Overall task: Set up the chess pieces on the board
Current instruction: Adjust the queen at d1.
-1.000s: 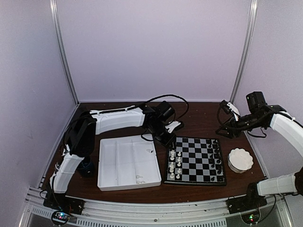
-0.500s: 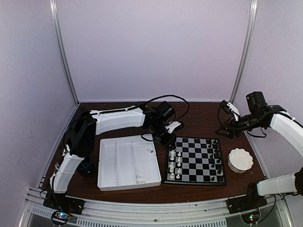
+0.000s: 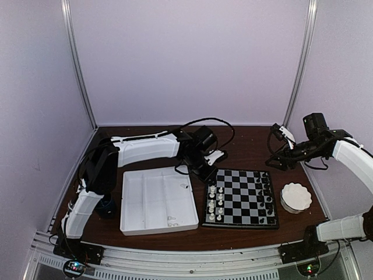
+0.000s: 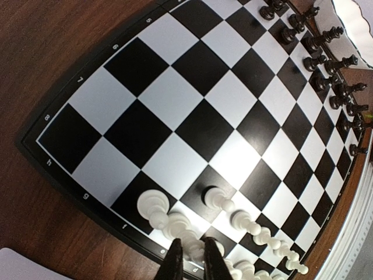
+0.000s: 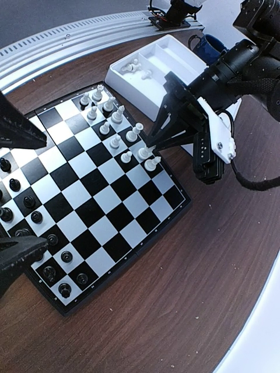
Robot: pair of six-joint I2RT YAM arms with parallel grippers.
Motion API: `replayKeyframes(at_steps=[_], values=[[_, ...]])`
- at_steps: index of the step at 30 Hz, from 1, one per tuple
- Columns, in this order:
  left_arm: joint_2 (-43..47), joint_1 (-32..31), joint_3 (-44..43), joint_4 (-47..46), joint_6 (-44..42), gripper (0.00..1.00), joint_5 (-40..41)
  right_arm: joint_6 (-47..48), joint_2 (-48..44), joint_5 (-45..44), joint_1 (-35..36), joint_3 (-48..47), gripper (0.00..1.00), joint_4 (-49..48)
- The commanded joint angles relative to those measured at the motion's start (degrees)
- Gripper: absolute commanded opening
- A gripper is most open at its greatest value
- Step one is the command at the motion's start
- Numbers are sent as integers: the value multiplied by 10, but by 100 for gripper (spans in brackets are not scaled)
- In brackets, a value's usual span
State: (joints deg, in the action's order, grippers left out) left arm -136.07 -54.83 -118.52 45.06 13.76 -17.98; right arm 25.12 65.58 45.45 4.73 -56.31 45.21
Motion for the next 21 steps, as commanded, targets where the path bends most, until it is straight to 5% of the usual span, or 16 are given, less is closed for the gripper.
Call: replayKeyframes(at_steps=[1, 21], values=[[13, -6, 3, 17, -9, 9, 13, -1, -2, 12, -3, -7, 53, -1], [29, -9, 22, 18, 1, 7, 22, -2, -4, 13, -3, -6, 54, -1]])
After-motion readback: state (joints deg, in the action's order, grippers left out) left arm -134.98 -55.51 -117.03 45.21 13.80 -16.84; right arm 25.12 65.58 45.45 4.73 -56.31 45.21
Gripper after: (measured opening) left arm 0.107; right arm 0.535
